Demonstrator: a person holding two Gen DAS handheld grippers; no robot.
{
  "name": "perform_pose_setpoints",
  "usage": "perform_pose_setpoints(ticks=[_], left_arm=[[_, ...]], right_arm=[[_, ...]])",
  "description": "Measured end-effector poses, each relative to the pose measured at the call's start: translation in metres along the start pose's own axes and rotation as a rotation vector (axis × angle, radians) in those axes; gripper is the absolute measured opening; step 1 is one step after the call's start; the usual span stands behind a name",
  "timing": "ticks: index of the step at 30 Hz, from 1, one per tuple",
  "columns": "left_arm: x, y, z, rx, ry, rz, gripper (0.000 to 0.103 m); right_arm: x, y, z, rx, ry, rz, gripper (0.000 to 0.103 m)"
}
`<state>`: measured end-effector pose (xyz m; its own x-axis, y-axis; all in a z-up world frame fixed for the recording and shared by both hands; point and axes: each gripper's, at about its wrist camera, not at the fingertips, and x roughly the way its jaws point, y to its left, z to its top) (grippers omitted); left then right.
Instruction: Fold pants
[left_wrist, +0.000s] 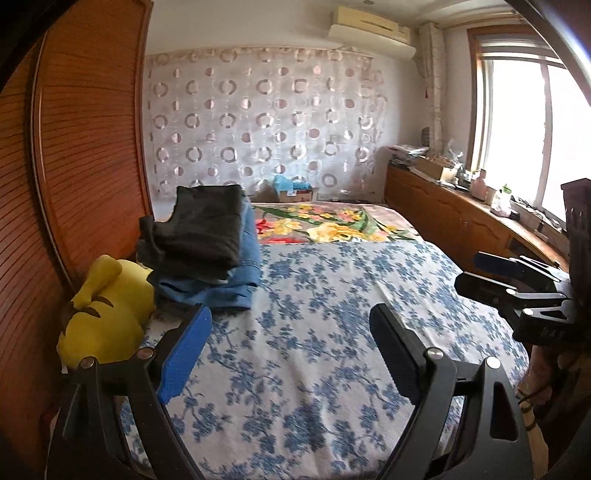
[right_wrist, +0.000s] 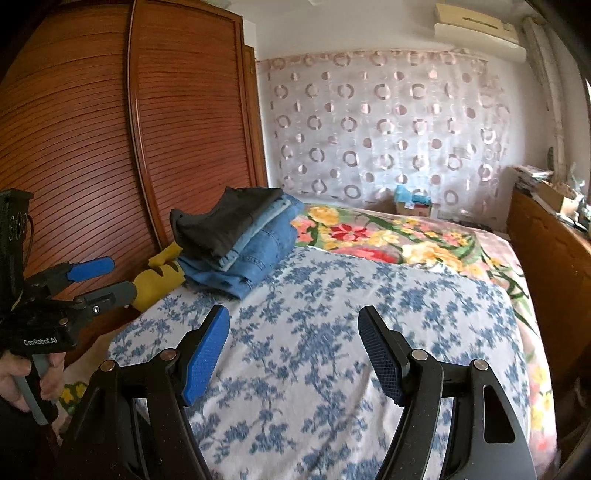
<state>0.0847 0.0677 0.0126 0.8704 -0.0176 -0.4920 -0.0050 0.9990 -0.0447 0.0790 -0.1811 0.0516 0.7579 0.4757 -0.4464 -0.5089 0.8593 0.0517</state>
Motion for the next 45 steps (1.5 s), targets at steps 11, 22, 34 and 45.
perform_pose_setpoints(ticks=[11, 22, 34, 45], left_arm=[[-0.029, -0.033, -0.013, 0.017, -0.005, -0.036, 0.088], [-0.041, -0.05, -0.01, 0.024, -0.023, -0.04, 0.088], [-0.065, -0.063, 0.013, 0.046, -0.087, -0.044, 0.088], [-0.089, -0.066, 0.027, 0.043, -0.145, -0.044, 0.088]], right_arm=[[-0.051, 0.01, -0.027, 0.03, -0.018, -0.071, 0.074], [-0.086, 0.006, -0.039, 0.07, -0.041, -0.137, 0.074], [-0.123, 0.011, -0.035, 0.075, -0.11, -0.198, 0.074], [-0.143, 0.02, -0.037, 0.07, -0.182, -0.247, 0.075]])
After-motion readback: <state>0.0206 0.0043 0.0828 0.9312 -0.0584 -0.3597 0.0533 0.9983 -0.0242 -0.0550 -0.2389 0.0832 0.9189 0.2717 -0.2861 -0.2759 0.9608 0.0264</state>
